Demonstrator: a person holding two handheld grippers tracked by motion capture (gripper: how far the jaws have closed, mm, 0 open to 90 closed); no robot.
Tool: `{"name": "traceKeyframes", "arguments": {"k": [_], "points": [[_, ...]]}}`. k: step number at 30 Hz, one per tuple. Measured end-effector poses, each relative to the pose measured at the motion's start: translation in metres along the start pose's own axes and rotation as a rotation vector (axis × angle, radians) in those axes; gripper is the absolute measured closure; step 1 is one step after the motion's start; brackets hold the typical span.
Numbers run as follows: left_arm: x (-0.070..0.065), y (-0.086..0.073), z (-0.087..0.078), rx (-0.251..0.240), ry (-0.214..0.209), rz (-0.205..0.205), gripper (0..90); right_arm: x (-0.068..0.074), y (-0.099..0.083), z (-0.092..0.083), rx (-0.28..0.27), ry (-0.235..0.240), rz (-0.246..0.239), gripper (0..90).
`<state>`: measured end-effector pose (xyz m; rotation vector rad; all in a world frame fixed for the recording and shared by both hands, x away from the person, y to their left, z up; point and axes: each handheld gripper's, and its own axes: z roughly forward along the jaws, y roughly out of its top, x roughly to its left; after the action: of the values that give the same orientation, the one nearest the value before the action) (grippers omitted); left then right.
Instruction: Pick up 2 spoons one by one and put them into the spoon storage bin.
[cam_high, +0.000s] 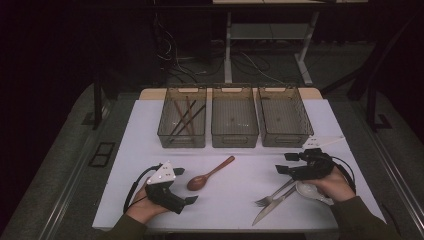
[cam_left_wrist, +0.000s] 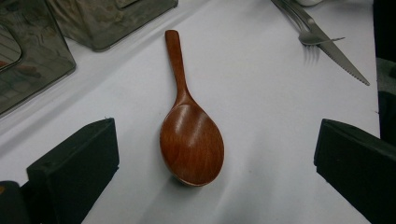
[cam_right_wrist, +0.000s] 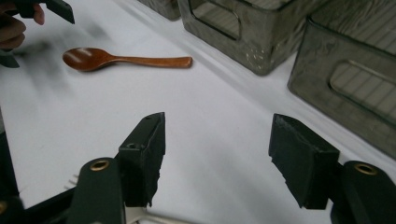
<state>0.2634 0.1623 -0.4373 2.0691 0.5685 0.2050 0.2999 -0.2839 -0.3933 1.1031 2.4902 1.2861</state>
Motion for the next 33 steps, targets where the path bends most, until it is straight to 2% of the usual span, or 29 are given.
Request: {"name": "traceKeyframes", "arguments": {"k": [21,26,33], "points": [[0.0,0.0,0.0,-0.001,0.005,0.001,0.0,-0.016,-0.058,-0.034,0.049,-0.076,0.072,48.1],[-0.001,0.0,0.001,0.0,0.005,-0.001,0.0,-0.018,-0.068,-0.036,0.083,-0.105,0.078,50.7],[0.0,0.0,0.001,0.006,0.002,0.007,0.0,-0.018,-0.076,-0.032,0.123,-0.101,0.073,53.1]]}}
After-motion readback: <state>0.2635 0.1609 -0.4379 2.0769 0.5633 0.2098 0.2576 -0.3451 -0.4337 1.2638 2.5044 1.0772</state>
